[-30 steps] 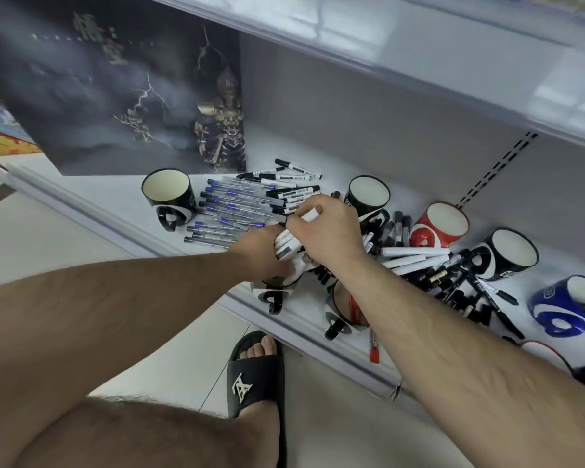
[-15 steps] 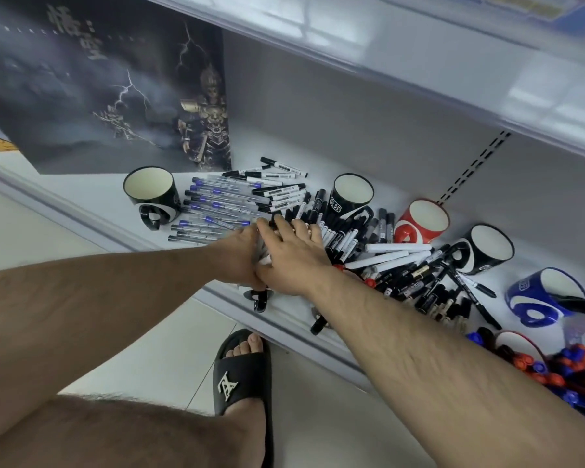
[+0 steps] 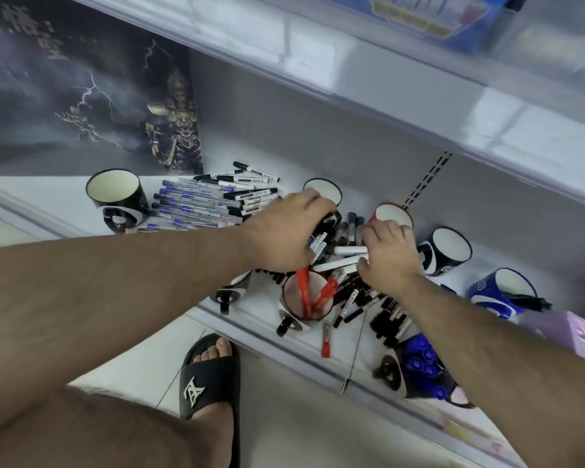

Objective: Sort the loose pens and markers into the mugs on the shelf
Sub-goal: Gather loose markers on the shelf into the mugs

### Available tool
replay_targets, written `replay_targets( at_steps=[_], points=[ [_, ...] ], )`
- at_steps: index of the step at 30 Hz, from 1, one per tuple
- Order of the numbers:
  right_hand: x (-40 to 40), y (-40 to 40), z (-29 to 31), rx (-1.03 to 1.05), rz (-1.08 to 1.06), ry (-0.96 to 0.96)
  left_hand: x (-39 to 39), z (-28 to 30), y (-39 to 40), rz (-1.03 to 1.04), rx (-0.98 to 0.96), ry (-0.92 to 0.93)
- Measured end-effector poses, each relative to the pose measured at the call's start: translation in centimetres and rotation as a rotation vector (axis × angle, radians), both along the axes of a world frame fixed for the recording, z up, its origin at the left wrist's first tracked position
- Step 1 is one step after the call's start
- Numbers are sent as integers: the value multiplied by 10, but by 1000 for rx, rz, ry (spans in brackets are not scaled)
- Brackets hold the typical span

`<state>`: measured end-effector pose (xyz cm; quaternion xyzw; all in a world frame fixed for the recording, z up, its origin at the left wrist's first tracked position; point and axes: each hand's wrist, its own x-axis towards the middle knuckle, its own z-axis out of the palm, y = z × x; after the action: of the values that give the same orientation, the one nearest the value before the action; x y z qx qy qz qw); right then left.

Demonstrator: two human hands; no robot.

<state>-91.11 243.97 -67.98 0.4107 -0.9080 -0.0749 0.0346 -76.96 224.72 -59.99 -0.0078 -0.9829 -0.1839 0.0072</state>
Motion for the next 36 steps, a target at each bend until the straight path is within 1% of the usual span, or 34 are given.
replay_targets(
  at_steps=[1,3,6,8,11,15,18,20,22,24,25,27,28,30,32,34,36],
  points=[
    [-9,5,-4,77,27,26,-6,-2,7,-31,-14,-31],
    [-24,8,-16,226,25,-23,-16,-9,14,-48,-14,-119],
    [-40,-4,-36,347,-39,-156,-29,-20,17,-13,5,-225],
    [-48,-13,-49,392,-60,-226,-36,-23,16,22,11,-257],
    [-54,-24,-70,403,-94,-280,-44,-27,18,74,50,-274],
    [-45,-27,-85,359,-111,-184,-44,-34,18,78,42,-308],
    [-42,-19,-79,327,-84,-104,-39,-37,15,89,46,-343],
    [-43,-11,-72,305,-52,-88,-36,-37,15,83,56,-349],
    [-44,-4,-62,218,-52,-143,-35,-36,14,80,80,-348],
    [-42,2,-46,110,-97,-214,-35,-32,16,92,145,-346],
    [-43,4,-37,52,-124,-220,-35,-30,17,102,185,-343],
    [-42,5,-13,-115,-206,-241,-36,-27,19,119,252,-323],
    [-40,6,2,-231,-260,-281,-37,-25,20,126,283,-313],
    [-33,9,30,-501,-370,-427,-37,-21,24,137,353,-306],
    [-21,13,51,-743,-460,-620,-38,-18,30,134,424,-311],
    [-5,17,65,-914,-513,-792,-36,-13,41,111,492,-321],
    [10,19,70,-1018,-512,-925,-33,-5,53,63,559,-343]
  ],
)
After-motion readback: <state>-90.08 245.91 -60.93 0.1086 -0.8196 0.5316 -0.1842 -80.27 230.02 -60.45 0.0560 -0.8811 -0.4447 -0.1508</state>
